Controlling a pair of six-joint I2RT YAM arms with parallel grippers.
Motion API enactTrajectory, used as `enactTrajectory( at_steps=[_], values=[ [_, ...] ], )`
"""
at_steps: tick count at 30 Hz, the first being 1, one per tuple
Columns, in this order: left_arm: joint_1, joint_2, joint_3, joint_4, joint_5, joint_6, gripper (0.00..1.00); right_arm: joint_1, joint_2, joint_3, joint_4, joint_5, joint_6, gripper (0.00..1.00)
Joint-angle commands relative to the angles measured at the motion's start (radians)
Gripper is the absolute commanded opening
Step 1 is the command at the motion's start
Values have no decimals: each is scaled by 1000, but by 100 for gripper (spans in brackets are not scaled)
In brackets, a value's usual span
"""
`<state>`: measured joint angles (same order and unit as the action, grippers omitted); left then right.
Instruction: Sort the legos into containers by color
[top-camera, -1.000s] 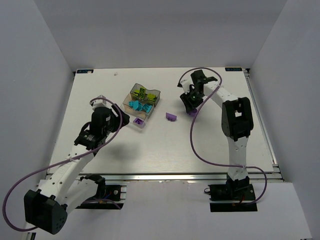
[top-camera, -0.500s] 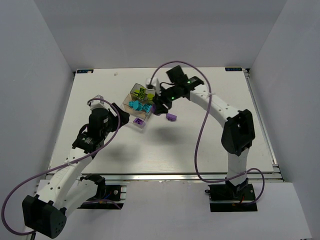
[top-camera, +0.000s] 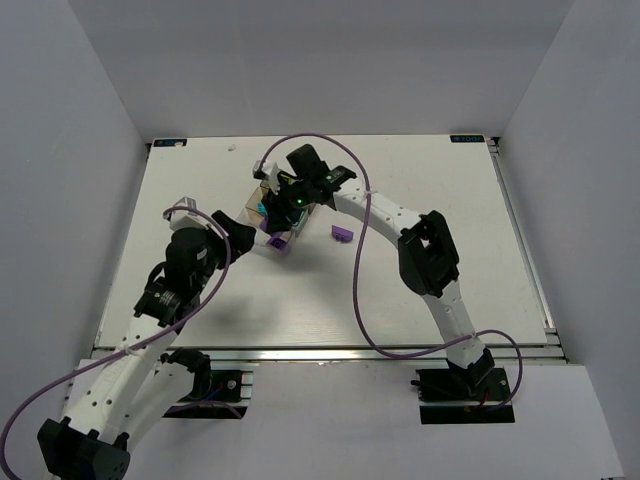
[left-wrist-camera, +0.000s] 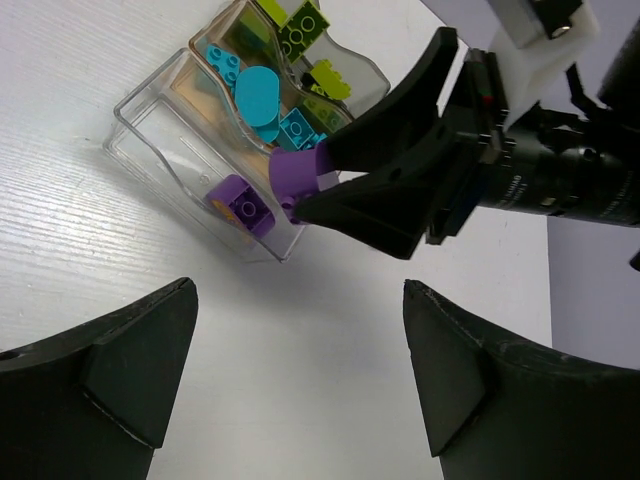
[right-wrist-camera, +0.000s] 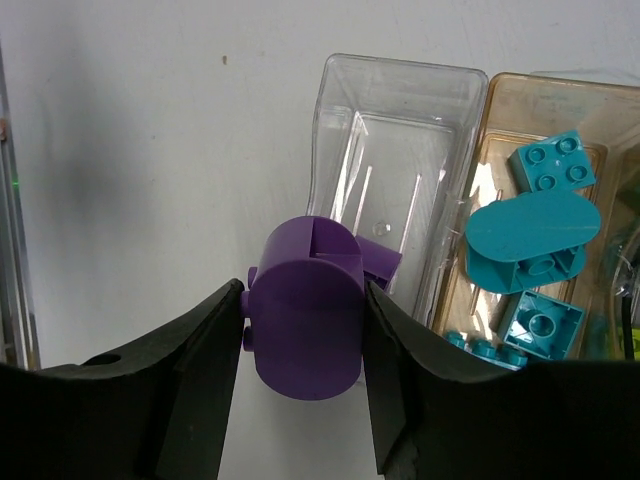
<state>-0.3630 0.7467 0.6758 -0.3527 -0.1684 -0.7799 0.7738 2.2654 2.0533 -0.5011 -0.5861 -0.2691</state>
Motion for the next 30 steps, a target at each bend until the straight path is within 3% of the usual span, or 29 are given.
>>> enactTrajectory(
  at_steps=[1, 2, 3, 6, 8, 9, 16, 21, 23, 30],
  values=[
    [4, -38, -19, -31, -5, -13, 92, 19, 13, 44, 71, 26, 12, 19],
    [4, -43, -25, -32, -5, -18, 92, 19, 17, 44, 73, 35, 7, 25],
    [4, -47, -28, -32, -3, -19, 93, 21, 23, 44, 75, 55, 2, 40],
    [4, -61, -42, -28, -2, -25, 93, 22, 25, 34, 75, 94, -28, 66],
    [4, -60, -45, -25, 0, -27, 93, 22, 23, 36, 64, 104, -62, 75],
    [4, -58, -44, -23, 0, -25, 93, 21, 20, 36, 59, 123, -73, 89],
    [4, -43, -44, -11, 6, -21, 93, 12, -76, 4, 12, 167, -211, 90],
    [4, -30, -53, 4, 12, -21, 94, -48, -209, -86, -40, 14, -321, 89],
    [4, -24, -53, 9, 9, -18, 98, -67, -285, -191, 15, 6, -317, 86],
    [4, -9, -58, 32, 7, -21, 98, -157, -477, -481, 203, -17, -325, 84]
  ],
)
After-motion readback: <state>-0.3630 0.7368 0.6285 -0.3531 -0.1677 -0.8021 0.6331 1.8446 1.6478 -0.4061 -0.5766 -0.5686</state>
